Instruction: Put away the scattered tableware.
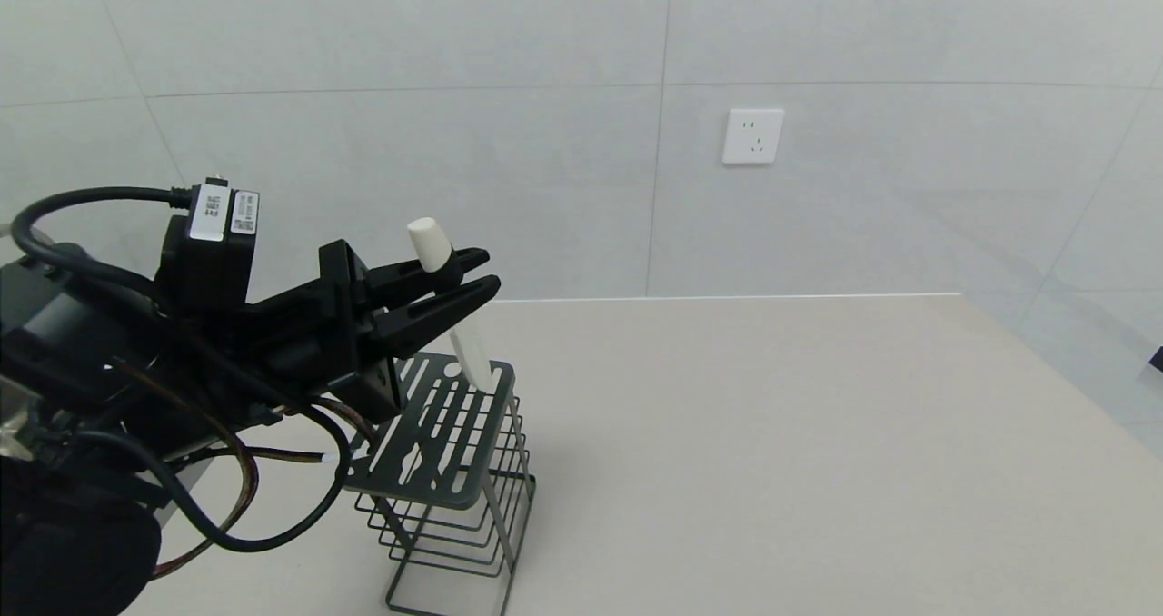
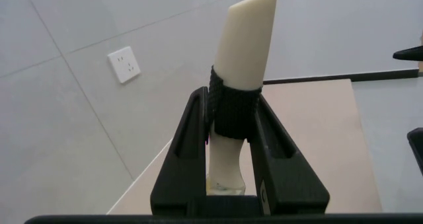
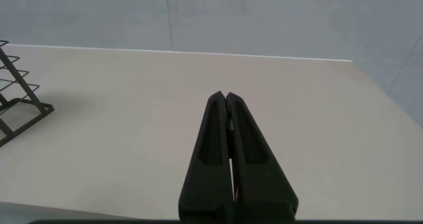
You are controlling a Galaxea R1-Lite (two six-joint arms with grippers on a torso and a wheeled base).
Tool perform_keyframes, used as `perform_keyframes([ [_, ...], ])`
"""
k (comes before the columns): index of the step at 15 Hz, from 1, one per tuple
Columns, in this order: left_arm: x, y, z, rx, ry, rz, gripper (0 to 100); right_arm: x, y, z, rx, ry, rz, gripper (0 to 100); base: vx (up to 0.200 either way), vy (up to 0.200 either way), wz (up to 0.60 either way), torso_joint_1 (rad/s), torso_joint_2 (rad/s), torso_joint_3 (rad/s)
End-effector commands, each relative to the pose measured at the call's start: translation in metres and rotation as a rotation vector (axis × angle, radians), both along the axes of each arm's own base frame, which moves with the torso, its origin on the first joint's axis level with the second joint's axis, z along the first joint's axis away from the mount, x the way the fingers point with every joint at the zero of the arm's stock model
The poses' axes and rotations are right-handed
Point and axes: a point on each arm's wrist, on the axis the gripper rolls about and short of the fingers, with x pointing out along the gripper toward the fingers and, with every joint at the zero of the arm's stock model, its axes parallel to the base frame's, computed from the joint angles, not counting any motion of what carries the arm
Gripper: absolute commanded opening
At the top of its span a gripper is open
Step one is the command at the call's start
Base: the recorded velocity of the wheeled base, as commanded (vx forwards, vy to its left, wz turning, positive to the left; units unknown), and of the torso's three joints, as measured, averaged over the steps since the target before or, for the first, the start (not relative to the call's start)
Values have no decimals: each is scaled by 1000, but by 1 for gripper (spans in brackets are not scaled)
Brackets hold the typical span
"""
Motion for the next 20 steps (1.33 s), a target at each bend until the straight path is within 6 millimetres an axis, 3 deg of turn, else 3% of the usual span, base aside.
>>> perform_keyframes([
  [1, -1, 0, -2, 4, 9, 0, 0, 0, 0, 0, 0, 1, 0, 0, 0, 0, 0, 0, 0, 0],
  [20, -9, -1, -21, 37, 86, -10, 0, 0, 0, 0, 0, 1, 0, 0, 0, 0, 0, 0, 0, 0],
])
